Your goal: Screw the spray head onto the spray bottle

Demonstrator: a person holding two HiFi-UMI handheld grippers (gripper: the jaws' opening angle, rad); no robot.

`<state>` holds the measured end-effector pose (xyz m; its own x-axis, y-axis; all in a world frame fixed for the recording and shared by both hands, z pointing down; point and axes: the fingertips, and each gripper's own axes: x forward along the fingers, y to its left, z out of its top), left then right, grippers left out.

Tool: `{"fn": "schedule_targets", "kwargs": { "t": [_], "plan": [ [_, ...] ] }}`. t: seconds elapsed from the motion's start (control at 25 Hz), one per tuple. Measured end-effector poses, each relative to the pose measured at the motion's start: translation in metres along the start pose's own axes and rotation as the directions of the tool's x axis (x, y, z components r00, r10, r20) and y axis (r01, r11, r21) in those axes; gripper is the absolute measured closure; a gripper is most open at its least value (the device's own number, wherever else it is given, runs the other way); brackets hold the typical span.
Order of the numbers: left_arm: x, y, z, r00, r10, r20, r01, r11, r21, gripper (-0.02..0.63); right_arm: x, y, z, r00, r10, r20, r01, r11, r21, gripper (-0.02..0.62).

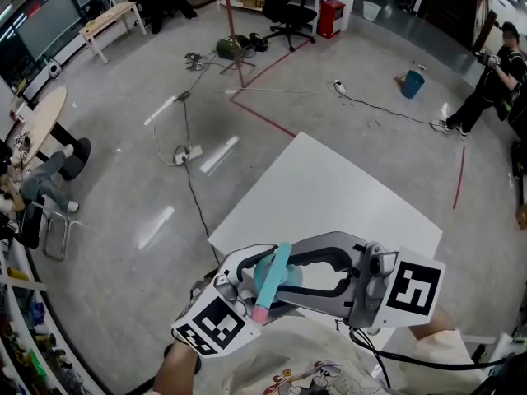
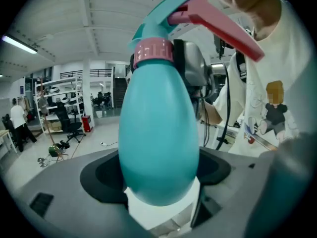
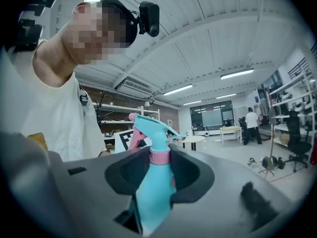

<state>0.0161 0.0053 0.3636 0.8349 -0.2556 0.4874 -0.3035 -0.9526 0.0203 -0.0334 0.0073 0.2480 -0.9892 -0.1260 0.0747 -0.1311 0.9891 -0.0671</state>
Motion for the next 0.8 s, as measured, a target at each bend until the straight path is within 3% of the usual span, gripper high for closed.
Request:
{"fn": "schedule_targets", "kwargs": {
  "t": [0.28,0.56,0.72,0.8],
  "plan": [
    [-0.004,0.030,0.000,0.968,0.249,-0.016,-0.249,0.967,-0.060,0.187,0.004,-0.016,0.003,0.974,-0.220,0.048,0.221,0.975,-0.014,0.460],
    [-0.008,0.051,-0.002,0.891,0.449,-0.059,-0.452,0.891,-0.043,0.187,0.002,-0.025,0.005,0.908,-0.408,0.100,0.411,0.912,-0.012,0.460],
    [-0.011,0.059,-0.006,0.846,0.528,-0.078,-0.531,0.847,-0.029,0.187,0.001,-0.029,0.001,0.872,-0.477,0.108,0.478,0.878,0.015,0.460],
    [-0.011,0.059,-0.009,0.836,0.542,-0.087,-0.546,0.837,-0.026,0.187,0.001,-0.028,-0.002,0.859,-0.500,0.106,0.500,0.865,0.028,0.460]
  ]
}}
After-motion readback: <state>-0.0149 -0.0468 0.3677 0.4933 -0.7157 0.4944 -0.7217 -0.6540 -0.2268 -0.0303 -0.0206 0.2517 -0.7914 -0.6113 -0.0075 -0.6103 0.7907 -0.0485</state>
